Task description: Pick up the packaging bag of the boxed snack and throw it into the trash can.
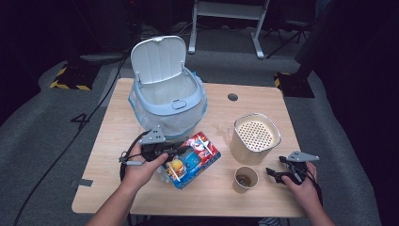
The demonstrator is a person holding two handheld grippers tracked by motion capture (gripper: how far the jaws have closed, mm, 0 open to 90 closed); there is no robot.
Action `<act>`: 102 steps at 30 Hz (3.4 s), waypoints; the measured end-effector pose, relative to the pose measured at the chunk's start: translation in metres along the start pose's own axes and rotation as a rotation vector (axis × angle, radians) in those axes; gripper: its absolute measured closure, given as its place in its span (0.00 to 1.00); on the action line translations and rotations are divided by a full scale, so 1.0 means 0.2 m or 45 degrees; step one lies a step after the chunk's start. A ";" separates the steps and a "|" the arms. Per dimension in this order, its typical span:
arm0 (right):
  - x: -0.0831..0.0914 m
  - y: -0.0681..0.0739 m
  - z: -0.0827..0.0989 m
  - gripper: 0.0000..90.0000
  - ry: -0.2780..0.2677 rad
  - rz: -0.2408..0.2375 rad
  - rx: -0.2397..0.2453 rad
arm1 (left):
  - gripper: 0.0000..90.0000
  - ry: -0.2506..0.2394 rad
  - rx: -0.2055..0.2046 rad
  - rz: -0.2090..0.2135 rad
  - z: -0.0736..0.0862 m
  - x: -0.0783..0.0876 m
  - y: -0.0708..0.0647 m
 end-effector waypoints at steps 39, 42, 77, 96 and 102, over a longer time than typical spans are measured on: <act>0.00 0.00 0.00 0.18 0.001 0.001 0.001 | 0.88 -0.273 -0.181 -0.139 -0.72 0.34 0.08; 0.00 0.00 0.00 0.18 0.001 0.001 0.001 | 0.88 -0.293 -0.184 -0.159 -0.77 0.36 0.11; 0.00 0.00 0.00 0.18 0.000 0.000 0.001 | 0.88 -0.478 -0.131 -0.488 -1.06 0.41 0.45; 0.00 0.00 0.00 0.18 0.000 0.001 0.000 | 0.88 -0.430 -0.120 -0.556 -1.04 0.29 0.56; 0.00 0.00 0.00 0.18 0.000 0.001 0.000 | 0.88 -0.401 -0.126 -0.583 -1.02 0.27 0.59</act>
Point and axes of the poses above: each handheld gripper's, and its own axes: x roughly backward along the jaws, z roughly out of its underside, y roughly to its left, the point moved 5 cm from there along -x, roughly forward along the jaws, and after that the axes turned 4 degrees about -x, right-handed, at the moved point
